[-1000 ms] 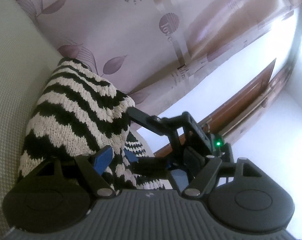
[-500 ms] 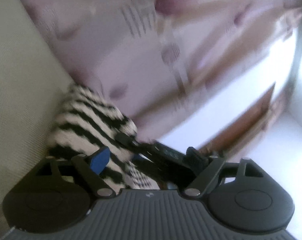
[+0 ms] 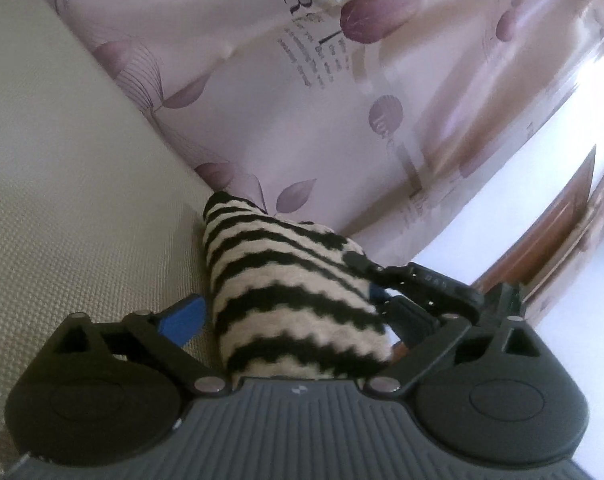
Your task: Fold small clothes
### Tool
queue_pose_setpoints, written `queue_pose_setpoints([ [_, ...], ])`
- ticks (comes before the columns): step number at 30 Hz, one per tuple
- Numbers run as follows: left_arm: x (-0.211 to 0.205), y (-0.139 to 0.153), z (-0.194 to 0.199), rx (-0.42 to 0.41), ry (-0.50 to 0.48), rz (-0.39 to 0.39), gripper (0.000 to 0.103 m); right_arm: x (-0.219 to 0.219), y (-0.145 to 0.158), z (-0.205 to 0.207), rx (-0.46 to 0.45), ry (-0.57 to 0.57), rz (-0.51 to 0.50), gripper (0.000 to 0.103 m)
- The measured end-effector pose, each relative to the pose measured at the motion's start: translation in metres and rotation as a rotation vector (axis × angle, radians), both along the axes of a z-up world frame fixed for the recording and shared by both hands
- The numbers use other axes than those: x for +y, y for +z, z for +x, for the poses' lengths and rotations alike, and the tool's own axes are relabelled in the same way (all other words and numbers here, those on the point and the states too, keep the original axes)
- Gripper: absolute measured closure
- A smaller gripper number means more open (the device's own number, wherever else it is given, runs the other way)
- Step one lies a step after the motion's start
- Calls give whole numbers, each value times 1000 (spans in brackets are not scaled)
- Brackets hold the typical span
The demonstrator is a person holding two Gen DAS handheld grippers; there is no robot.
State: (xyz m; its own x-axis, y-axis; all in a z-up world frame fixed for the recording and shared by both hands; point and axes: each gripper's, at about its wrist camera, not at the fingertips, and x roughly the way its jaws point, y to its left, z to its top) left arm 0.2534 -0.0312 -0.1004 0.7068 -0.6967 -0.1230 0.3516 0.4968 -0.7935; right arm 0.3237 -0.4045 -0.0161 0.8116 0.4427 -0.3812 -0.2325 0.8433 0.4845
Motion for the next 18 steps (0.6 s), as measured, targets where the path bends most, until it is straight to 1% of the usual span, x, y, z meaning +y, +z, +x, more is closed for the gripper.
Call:
queue_pose_setpoints([
  [4,0,-7,9,39,22,-38,5,-27,10,-3,-13,-41,-64,85],
  [6,2,-7,9,50,28,-52,5,-46,15,-6,-20,-77,-88,91],
  [7,3,-7,9,52,29,-50,4,-59,18,-8,-23,-108,-100,98],
  [9,1,-5,10,49,24,-41,3,-86,21,-9,-12,-152,-100,98],
  [10,-1,-3,10,45,18,-31,3,-98,19,-7,17,-141,-89,97],
  [11,-3,-2,10,42,12,-21,3,-106,17,-10,31,-173,-98,97],
  [12,-5,-1,9,36,5,-8,3,-113,14,-12,39,-180,-84,95],
  [13,-7,0,9,30,-1,1,3,-119,9,-14,57,-135,-20,95],
  [14,-8,1,8,25,-5,10,3,-121,3,-12,97,-79,34,94],
  [15,-10,1,7,19,-7,21,3,-118,-3,-12,126,-47,60,92],
  [16,-11,2,7,16,-7,27,3,-112,-8,-14,133,-34,59,92],
  [17,-11,2,7,15,-7,30,3,-104,-13,-13,142,3,72,92],
  [18,-10,0,5,16,-7,31,2,-98,-20,-12,156,42,107,92],
])
